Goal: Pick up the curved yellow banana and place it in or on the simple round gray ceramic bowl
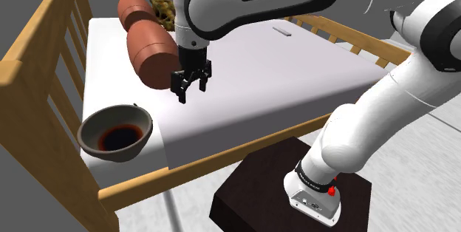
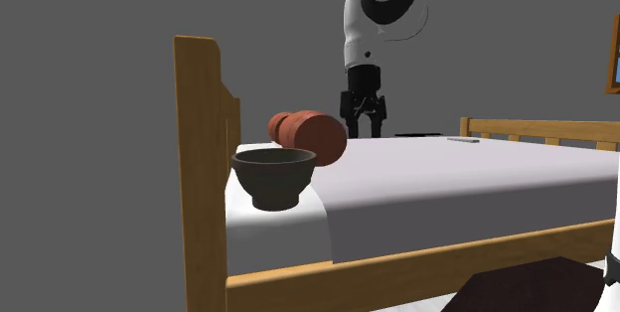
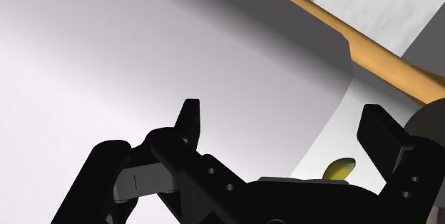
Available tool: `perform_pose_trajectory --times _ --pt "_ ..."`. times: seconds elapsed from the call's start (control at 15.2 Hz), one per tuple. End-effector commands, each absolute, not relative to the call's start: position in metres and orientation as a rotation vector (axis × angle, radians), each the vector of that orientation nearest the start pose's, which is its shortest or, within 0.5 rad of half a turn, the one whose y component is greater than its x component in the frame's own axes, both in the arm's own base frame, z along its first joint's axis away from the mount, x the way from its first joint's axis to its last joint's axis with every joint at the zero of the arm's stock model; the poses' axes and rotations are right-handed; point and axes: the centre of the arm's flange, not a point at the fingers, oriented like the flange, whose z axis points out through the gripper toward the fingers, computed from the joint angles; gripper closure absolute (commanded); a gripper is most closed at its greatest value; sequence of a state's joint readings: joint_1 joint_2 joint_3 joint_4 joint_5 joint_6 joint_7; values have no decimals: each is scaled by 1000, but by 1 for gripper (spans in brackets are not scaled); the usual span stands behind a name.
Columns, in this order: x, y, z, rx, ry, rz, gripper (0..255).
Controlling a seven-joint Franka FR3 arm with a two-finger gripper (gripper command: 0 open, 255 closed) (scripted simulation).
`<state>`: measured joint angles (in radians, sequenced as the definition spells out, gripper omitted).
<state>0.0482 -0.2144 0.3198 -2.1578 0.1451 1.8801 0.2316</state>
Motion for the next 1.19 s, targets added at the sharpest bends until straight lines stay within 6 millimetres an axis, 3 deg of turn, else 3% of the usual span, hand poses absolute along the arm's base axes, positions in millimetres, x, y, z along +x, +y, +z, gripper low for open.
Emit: perform_pose_trajectory --times 0.0,0.73,1.12 --pt "464 202 465 -3091 -98 124 0" --pt "563 285 411 -3097 13 59 0" --pt "565 288 383 -3097 16 58 0"
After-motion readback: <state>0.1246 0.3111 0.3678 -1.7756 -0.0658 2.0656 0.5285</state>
